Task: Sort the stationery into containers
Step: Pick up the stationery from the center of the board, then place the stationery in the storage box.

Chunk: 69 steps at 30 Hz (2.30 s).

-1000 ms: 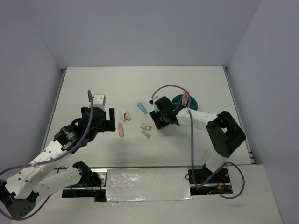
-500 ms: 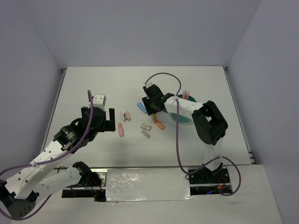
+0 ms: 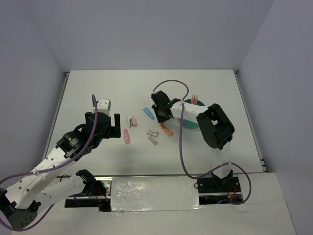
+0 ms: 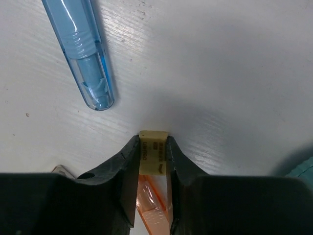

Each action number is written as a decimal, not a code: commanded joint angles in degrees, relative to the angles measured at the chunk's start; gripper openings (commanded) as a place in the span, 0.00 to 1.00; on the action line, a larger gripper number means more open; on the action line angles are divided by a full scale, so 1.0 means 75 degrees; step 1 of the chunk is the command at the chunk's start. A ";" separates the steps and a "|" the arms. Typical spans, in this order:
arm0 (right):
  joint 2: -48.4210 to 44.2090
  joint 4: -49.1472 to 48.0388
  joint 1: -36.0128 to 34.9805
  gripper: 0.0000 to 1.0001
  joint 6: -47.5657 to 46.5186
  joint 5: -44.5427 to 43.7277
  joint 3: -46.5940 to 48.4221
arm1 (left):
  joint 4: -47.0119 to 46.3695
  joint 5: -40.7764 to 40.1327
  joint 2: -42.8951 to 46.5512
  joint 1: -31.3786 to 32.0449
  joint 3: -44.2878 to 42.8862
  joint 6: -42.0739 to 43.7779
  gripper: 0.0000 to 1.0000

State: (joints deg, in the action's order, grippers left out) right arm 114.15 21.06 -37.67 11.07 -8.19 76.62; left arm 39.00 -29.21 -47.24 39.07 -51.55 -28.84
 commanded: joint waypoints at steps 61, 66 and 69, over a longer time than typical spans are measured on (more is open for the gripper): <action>-0.1497 0.1750 0.1214 0.51 0.1805 -0.3796 0.0858 | -0.0255 0.0368 0.0018 -0.0041 -0.0193 0.0201 0.99; -0.2174 0.0666 0.0805 0.52 0.1010 -0.2813 0.0415 | -0.0162 0.0052 -0.0017 -0.0041 -0.0263 0.0003 0.99; -0.2680 -0.0005 0.0079 0.56 0.0166 -0.2004 0.0191 | 0.0037 -0.0440 -0.0017 -0.0100 -0.0310 -0.0291 0.99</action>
State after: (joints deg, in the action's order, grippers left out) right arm 100.29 28.86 -31.77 18.76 -29.76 78.81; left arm 39.09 -28.36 -47.83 38.92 -51.55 -29.04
